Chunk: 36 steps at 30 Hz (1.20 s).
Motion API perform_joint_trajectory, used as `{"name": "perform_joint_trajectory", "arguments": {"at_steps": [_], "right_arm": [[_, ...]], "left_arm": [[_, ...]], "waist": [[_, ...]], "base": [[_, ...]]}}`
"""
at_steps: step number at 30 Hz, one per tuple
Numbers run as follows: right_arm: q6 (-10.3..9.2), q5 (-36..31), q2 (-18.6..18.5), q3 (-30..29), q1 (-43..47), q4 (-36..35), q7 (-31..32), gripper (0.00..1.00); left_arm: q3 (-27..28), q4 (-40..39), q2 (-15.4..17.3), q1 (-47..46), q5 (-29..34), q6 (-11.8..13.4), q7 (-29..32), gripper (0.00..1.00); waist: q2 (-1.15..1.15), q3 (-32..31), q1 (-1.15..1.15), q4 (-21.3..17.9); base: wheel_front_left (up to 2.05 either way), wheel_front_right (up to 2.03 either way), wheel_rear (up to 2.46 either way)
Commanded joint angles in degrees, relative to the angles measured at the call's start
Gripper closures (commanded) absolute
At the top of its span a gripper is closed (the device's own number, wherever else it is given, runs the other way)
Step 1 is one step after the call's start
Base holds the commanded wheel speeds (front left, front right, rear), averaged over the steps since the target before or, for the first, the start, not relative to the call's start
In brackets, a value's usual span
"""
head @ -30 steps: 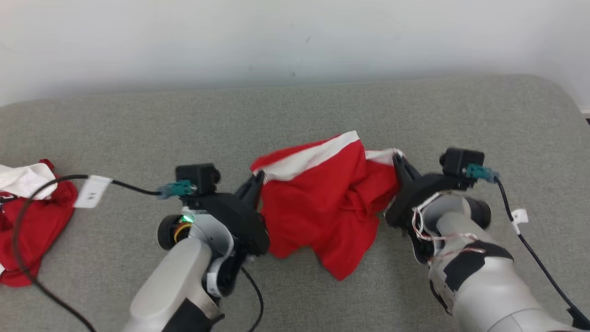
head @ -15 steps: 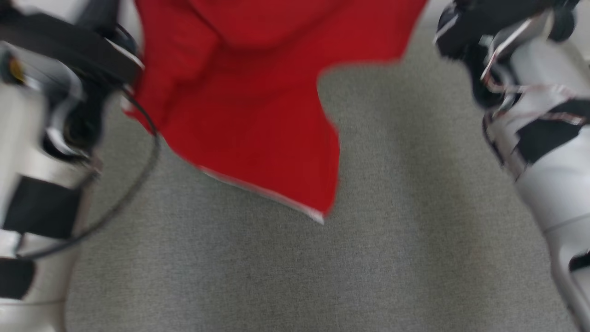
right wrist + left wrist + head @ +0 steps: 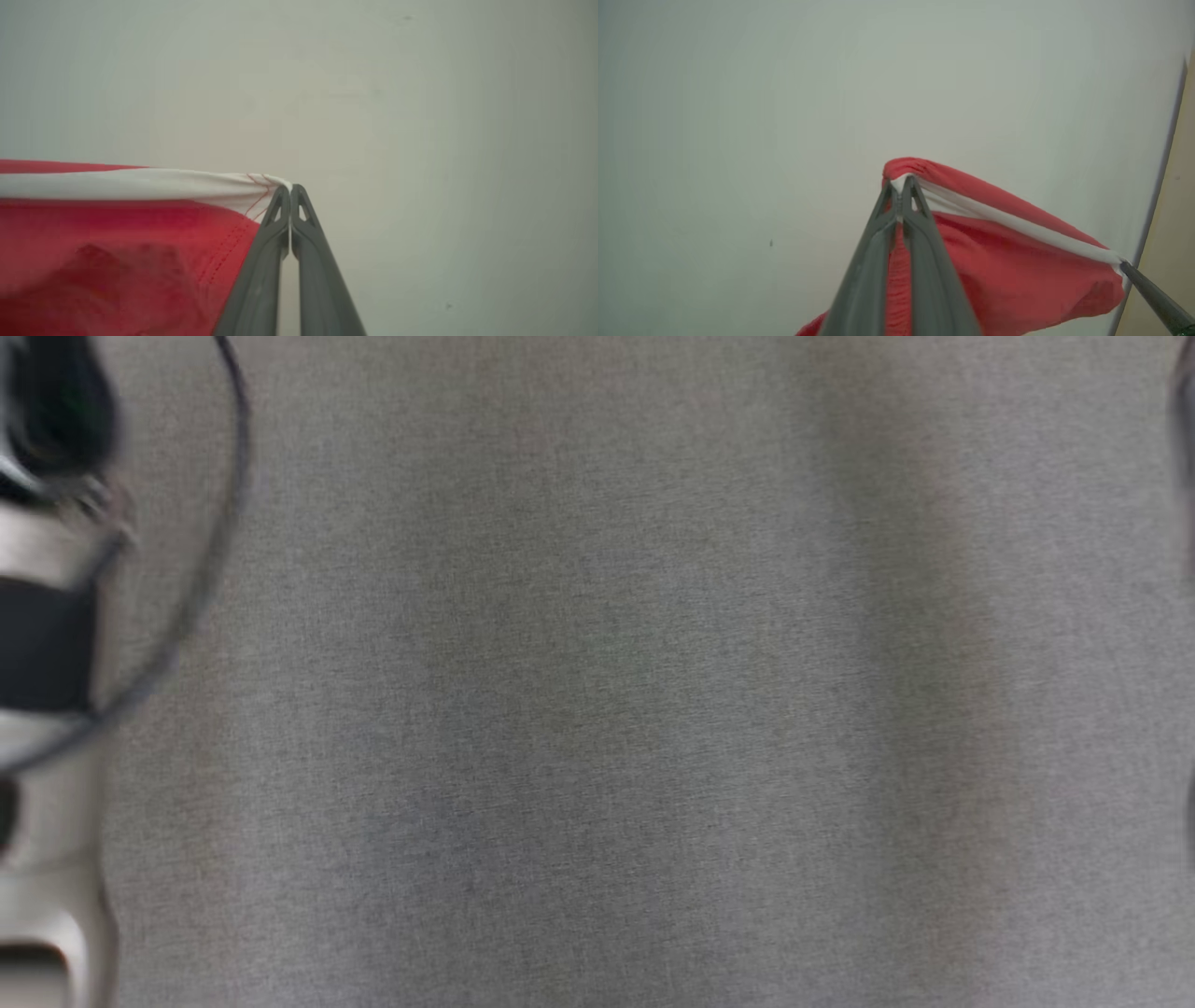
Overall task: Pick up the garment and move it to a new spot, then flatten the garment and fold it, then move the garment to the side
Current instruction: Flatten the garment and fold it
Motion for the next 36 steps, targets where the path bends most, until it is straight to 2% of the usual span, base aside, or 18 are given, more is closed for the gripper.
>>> {"name": "perform_joint_trajectory", "arguments": {"at_steps": [1, 3, 7, 14, 18, 24, 29, 36], "right_arm": [[-0.27, -1.5, -0.7, 1.3, 4.2, 1.0, 0.0, 1.00], [-0.23, -2.4, -1.4, 4.8, 7.3, 2.5, 0.5, 1.00], [-0.23, 1.9, -2.5, 12.0, 16.4, 4.8, 5.6, 1.00], [-0.22, 12.1, -7.4, 20.2, 32.0, 0.3, 15.5, 1.00], [-0.22, 16.5, -10.6, 21.5, 40.2, -4.4, 20.3, 1.00], [-0.22, 20.1, -14.2, 19.8, 52.8, -11.8, 26.7, 1.00], [-0.22, 20.7, -16.2, 15.8, 64.1, -18.4, 35.2, 1.00], [-0.23, 20.3, -15.1, 5.7, 81.3, -32.6, 46.6, 1.00]], "left_arm": [[-0.9, 0.2, 0.2, 3.8, 0.3, -0.4, -0.7, 1.00], [-2.9, 0.5, -0.4, 7.4, -0.1, -0.9, -1.0, 1.00], [-8.5, 2.6, -1.2, 17.7, -0.1, -1.4, -1.3, 1.00], [-16.5, 4.7, -1.2, 34.7, -7.1, -1.4, -0.8, 1.00], [-20.4, 4.0, 0.5, 43.2, -11.1, -1.4, 0.0, 1.00], [-22.5, 3.2, 2.5, 53.8, -15.0, -1.4, -0.1, 1.00], [-22.8, 0.7, 4.0, 61.5, -16.9, -1.0, 0.2, 1.00], [-23.9, -6.8, 7.7, 71.3, -17.7, 2.1, 1.2, 1.00]], "waist": [[0.00, 0.2, 0.00, 0.5], [0.00, 0.4, 0.00, 0.8], [0.00, -0.9, 0.00, 1.1], [0.00, -7.1, 0.00, 1.0], [0.00, -11.6, 0.00, 0.4], [0.00, -18.5, 0.00, 0.5], [0.00, -22.0, 0.00, 0.8], [0.00, -23.4, 0.00, 1.7]], "base": [[0.00, 0.00, 0.00], [0.00, 0.00, 0.00], [0.00, 0.00, 0.00], [0.00, 0.00, 0.00], [0.00, 0.00, 0.00], [0.00, 0.00, 0.00], [0.00, 0.00, 0.00], [0.00, 0.00, 0.00]]}}
